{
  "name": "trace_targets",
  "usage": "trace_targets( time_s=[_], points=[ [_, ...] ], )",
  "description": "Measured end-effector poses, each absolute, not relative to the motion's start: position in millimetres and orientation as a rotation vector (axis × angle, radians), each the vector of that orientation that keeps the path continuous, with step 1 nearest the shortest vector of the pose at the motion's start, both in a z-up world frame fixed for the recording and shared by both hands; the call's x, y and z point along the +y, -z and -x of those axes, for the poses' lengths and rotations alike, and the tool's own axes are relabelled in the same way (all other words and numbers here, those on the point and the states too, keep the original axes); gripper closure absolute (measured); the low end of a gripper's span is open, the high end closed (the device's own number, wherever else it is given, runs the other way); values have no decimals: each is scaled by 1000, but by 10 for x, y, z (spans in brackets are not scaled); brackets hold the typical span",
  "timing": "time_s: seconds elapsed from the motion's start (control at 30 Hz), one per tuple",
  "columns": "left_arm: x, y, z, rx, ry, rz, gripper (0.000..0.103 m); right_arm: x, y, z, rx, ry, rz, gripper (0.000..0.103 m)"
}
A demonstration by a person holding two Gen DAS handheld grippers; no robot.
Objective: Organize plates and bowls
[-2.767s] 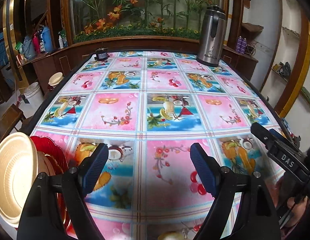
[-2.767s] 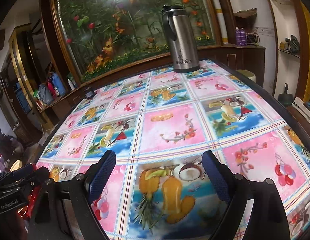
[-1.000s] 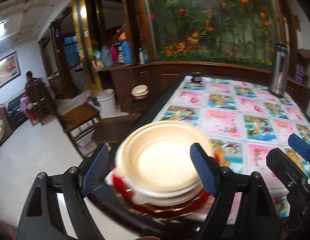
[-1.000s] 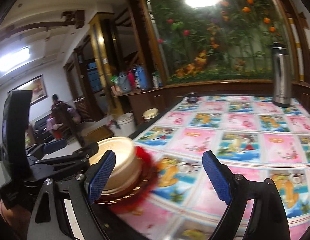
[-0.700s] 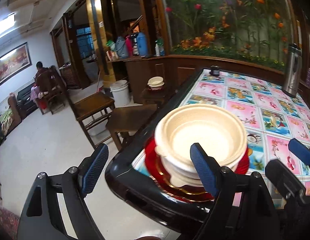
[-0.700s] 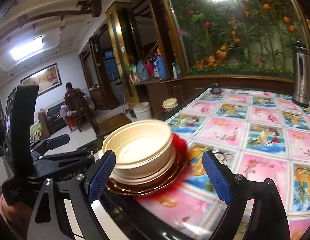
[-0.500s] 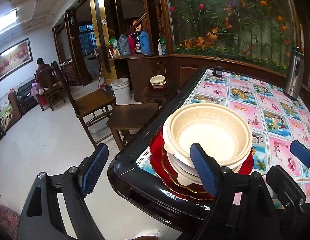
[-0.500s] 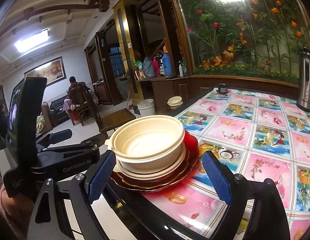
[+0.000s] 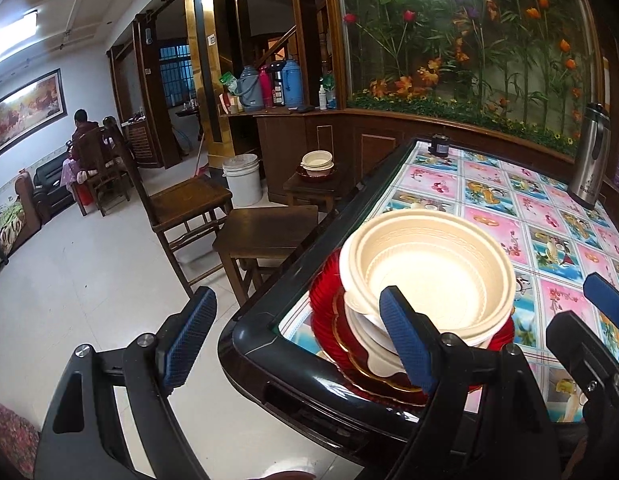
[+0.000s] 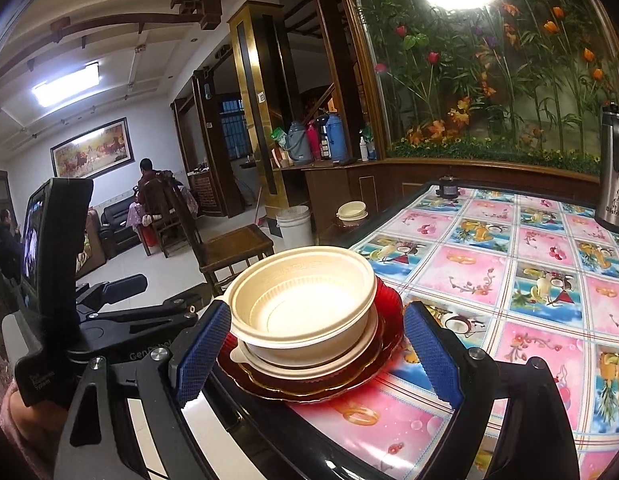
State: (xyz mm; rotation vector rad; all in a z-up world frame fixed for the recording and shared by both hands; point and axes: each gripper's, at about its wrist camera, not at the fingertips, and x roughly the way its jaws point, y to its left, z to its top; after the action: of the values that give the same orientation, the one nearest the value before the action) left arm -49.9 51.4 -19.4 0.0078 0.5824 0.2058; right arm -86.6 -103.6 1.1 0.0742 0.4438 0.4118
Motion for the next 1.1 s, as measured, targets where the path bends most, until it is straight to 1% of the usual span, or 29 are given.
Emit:
trace_targets(
  time_s=[1.1],
  points=[
    [648, 356, 447, 630, -224, -6, 19, -1097, 111, 773, 486, -399, -115, 13]
  ],
)
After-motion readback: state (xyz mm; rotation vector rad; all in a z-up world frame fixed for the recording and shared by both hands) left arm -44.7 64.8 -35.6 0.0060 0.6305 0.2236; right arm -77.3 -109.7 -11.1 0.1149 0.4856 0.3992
